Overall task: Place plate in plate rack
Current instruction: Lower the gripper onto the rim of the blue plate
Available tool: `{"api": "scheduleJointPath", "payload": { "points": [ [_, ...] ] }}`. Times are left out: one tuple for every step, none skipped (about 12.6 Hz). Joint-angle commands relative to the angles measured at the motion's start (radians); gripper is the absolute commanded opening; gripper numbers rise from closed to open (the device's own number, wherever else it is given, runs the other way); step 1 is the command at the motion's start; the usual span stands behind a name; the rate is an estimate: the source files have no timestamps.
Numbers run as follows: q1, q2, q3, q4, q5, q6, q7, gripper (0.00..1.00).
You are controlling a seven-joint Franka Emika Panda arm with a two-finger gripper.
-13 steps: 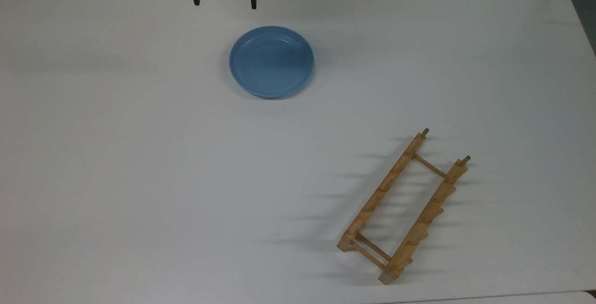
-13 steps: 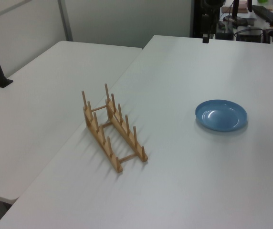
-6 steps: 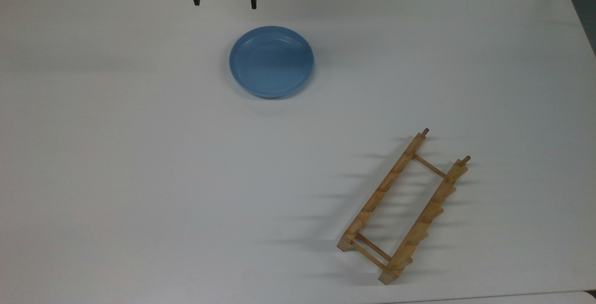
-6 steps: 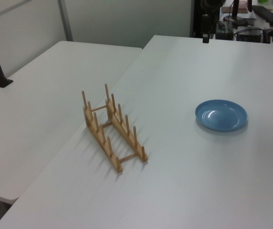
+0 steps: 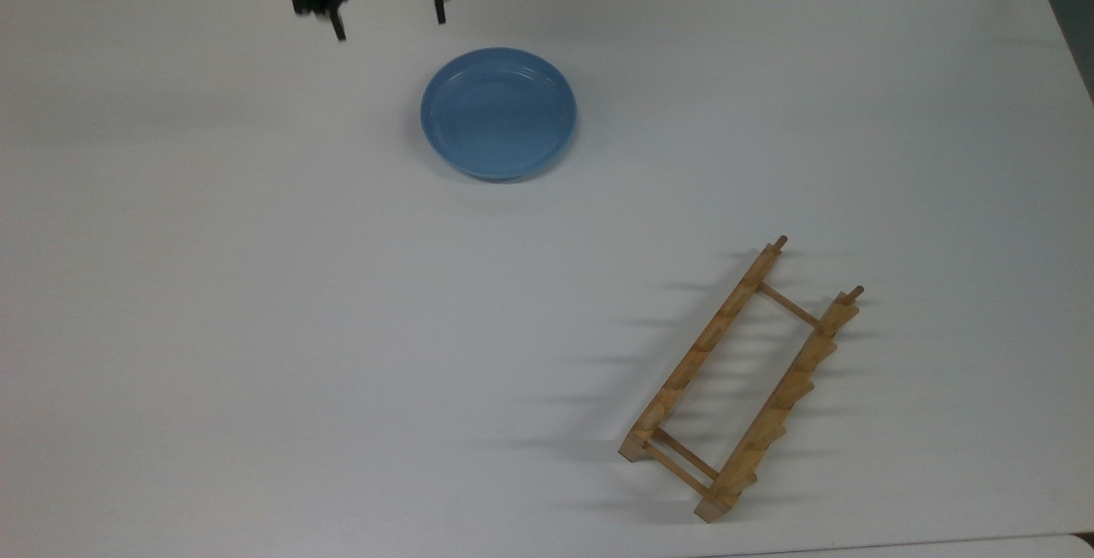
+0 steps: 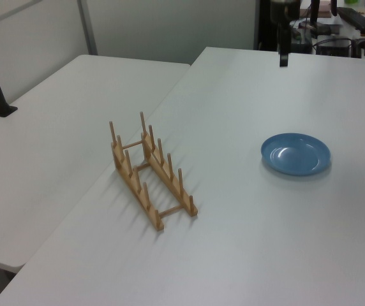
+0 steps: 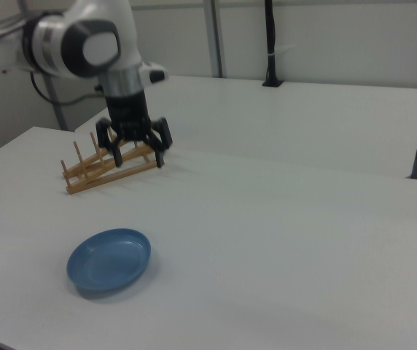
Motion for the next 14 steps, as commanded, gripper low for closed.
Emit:
{"api": "scheduleJointPath", "payload": {
  "points": [
    [0.004,0.034,0.0,-0.158,-0.044,0.124,-0.224,0.89],
    [0.004,0.058,0.0,-0.183,-0.052,0.152,-0.25,0.86],
    [0.005,0.088,0.0,-0.195,-0.061,0.181,-0.255,0.83],
    [0.008,0.122,0.0,-0.195,-0.076,0.206,-0.255,0.78],
    [0.013,0.165,0.001,-0.195,-0.098,0.222,-0.255,0.69],
    [0.017,0.192,0.003,-0.195,-0.113,0.232,-0.255,0.64],
    [0.02,0.214,0.007,-0.195,-0.115,0.232,-0.25,0.61],
    [0.02,0.225,0.009,-0.195,-0.115,0.232,-0.247,0.59],
    [0.042,0.245,0.009,-0.195,-0.116,0.232,-0.246,0.58],
    [0.051,0.256,0.009,-0.195,-0.116,0.232,-0.244,0.58],
    [0.053,0.268,0.009,-0.195,-0.116,0.232,-0.237,0.53],
    [0.056,0.271,0.009,-0.195,-0.116,0.232,-0.214,0.44],
    [0.056,0.272,0.009,-0.195,-0.116,0.232,-0.211,0.36],
    [0.056,0.277,0.009,-0.195,-0.116,0.23,-0.209,0.24]
  ]
}}
